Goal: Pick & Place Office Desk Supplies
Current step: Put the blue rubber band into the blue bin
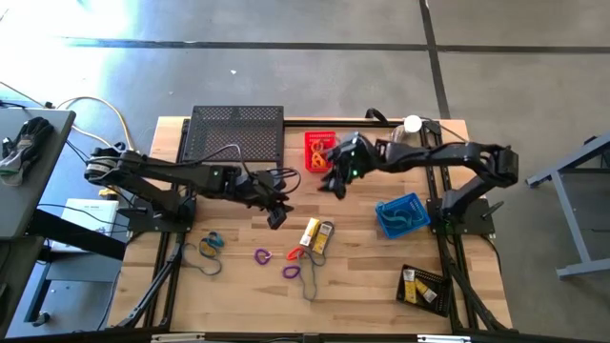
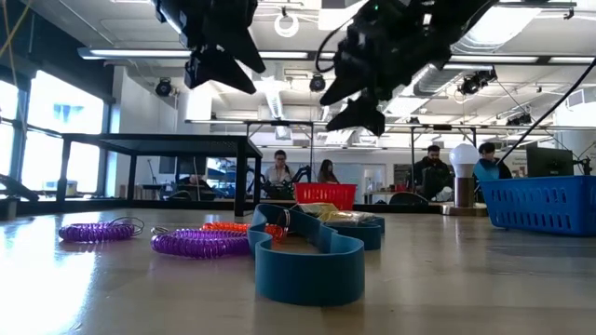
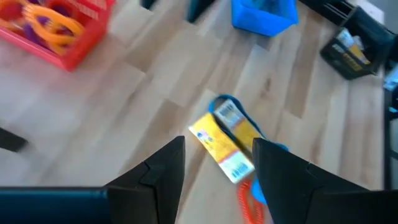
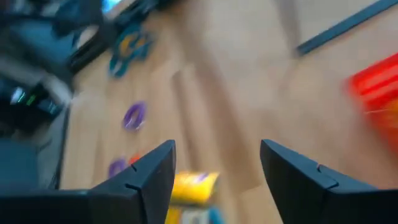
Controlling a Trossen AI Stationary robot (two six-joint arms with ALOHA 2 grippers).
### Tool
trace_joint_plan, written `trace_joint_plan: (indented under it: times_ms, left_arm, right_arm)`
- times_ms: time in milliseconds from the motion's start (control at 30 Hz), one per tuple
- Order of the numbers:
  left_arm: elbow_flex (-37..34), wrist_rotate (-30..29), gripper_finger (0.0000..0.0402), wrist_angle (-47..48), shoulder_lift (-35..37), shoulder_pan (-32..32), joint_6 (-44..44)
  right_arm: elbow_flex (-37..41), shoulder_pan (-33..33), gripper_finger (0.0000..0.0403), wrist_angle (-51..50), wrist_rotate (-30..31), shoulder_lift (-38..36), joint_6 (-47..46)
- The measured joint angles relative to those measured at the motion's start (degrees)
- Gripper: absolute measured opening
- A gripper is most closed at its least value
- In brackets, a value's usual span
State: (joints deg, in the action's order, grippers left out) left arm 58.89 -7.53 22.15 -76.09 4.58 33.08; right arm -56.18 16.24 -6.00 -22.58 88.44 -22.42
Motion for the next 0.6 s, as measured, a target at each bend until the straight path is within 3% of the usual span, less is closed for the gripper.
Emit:
trace_joint_plan:
  times_ms: [167, 600]
  left_arm:
    - [0.00, 0.33, 0.0182, 0.02, 0.00, 3.33, 3.96]
    - [0.00, -0.05, 0.0182, 0.25, 0.00, 14.24, 9.34]
  right_arm:
    - [-0.02, -8.23, 0.0200, -0.45, 1.25, -1.19, 4.61]
    - [0.02, -30.55, 0.0184, -8.46, 19.18, -2.89, 12.38]
